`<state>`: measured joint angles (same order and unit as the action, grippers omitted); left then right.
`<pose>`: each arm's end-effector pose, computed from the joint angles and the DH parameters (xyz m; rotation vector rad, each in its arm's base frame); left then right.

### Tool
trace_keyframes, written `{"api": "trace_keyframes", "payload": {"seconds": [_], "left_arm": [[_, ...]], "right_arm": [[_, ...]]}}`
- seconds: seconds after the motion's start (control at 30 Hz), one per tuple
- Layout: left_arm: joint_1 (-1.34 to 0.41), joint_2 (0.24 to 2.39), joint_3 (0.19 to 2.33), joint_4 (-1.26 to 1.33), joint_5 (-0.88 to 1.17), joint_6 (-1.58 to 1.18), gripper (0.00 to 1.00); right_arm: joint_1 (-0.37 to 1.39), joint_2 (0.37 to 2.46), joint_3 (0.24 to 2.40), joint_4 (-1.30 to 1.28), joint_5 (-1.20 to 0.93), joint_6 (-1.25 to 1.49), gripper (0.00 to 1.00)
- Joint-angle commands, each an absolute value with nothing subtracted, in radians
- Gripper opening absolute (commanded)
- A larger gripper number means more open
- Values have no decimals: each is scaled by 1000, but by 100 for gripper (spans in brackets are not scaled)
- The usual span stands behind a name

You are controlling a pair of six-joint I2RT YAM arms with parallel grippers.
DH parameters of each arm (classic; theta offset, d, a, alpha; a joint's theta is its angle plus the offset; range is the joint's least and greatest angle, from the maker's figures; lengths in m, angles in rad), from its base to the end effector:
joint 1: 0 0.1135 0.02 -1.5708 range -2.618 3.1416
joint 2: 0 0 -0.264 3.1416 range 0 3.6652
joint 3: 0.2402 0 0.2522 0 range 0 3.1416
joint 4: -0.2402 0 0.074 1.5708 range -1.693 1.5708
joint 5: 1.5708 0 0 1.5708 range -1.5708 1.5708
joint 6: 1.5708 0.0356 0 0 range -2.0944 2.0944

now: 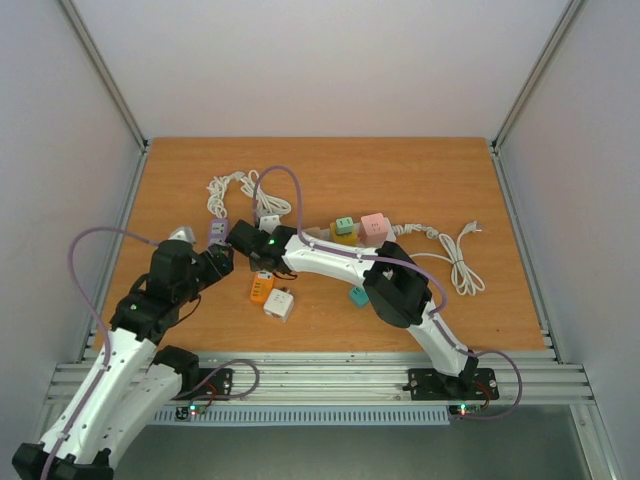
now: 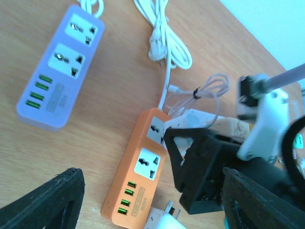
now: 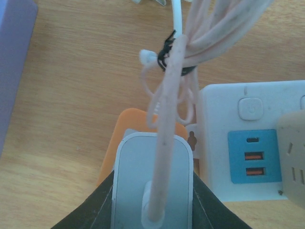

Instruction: Insert the plug

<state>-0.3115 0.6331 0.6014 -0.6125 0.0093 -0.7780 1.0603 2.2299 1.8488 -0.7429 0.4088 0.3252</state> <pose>0.1346 -0.0437 0.2561 -0.5228 2.2236 -0.6004 0.2456 0.4097 0.1906 -0.8020 2.4163 -0.0367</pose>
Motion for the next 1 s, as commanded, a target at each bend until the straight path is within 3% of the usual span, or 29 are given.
{"api": "trace_keyframes", "payload": {"seconds": [0.0, 0.33, 0.97], "left_arm": [[-321, 615, 695, -820, -180, -799, 82], [-321, 613, 830, -1013, -433, -849, 87], [-321, 602, 943, -1075, -469, -763, 93]], "right_arm": [[1065, 2272, 1954, -845, 476, 381, 7], [1065, 2311, 1979, -922, 448, 458, 7], [1064, 2274, 1973, -856, 407, 459, 7]]}}
